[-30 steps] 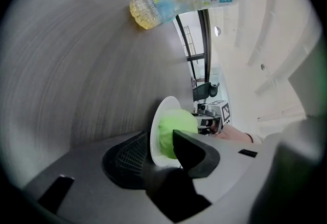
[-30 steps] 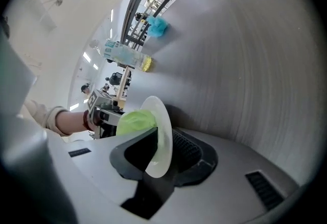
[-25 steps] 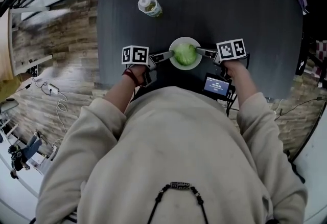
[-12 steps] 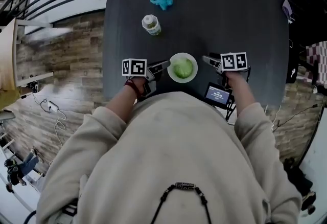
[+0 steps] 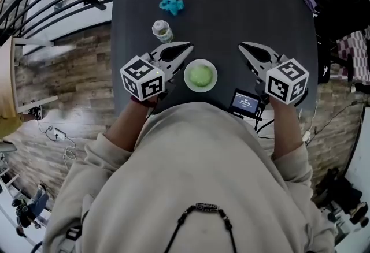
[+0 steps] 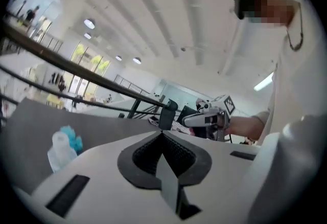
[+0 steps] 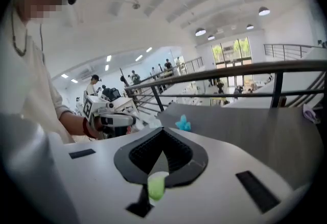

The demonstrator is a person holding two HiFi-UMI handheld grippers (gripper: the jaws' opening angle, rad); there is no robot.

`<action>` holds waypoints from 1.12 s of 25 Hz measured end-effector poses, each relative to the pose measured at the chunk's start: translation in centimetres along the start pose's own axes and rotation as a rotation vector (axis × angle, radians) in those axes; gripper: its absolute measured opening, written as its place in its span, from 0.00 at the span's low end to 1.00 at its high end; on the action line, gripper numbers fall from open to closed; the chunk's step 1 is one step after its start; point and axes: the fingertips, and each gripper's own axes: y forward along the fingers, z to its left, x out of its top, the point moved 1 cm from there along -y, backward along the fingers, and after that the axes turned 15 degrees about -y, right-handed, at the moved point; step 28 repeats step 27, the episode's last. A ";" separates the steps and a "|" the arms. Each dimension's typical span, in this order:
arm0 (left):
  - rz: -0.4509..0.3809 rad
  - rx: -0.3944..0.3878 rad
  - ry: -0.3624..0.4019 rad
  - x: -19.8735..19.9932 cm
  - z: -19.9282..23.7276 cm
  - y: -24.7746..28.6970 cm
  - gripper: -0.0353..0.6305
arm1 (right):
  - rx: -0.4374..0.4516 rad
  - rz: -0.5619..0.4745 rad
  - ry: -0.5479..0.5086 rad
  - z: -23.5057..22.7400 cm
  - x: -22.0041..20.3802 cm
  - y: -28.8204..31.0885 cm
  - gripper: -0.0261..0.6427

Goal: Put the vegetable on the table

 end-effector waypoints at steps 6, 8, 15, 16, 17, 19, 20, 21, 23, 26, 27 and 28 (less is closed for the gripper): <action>-0.145 0.011 0.218 6.1 -5.5 -2.2 0.06 | -0.038 -0.173 -0.121 2.6 7.9 -3.8 0.06; -0.184 0.023 0.254 7.3 -6.7 -2.9 0.06 | -0.051 -0.176 -0.158 3.3 8.7 -4.2 0.06; -0.200 -0.008 0.358 8.3 -9.8 -4.2 0.06 | -0.041 -0.172 -0.163 4.7 8.4 -3.8 0.06; -0.198 -0.007 0.367 8.2 -10.0 -4.4 0.06 | -0.039 -0.170 -0.164 4.8 8.4 -3.8 0.06; -0.198 -0.006 0.371 8.1 -10.2 -4.5 0.06 | -0.036 -0.169 -0.165 4.9 8.4 -3.7 0.06; -0.203 -0.005 0.376 8.2 -10.4 -4.8 0.06 | -0.032 -0.168 -0.167 5.0 8.4 -3.6 0.06; -0.205 -0.004 0.379 8.3 -10.5 -4.9 0.06 | -0.031 -0.168 -0.168 5.0 8.5 -3.6 0.06; -0.206 -0.004 0.383 8.4 -10.7 -4.9 0.06 | -0.029 -0.168 -0.168 5.1 8.6 -3.7 0.06; -0.206 -0.005 0.388 8.5 -10.9 -4.9 0.06 | -0.028 -0.170 -0.170 5.2 8.7 -3.7 0.06; -0.205 -0.007 0.390 8.6 -11.0 -4.8 0.06 | -0.022 -0.174 -0.175 5.4 8.9 -3.6 0.06; -0.204 -0.007 0.391 8.6 -11.0 -4.8 0.06 | -0.020 -0.175 -0.178 5.4 8.9 -3.5 0.06; -0.204 -0.007 0.391 8.6 -11.0 -4.8 0.06 | -0.020 -0.175 -0.178 5.4 8.9 -3.5 0.06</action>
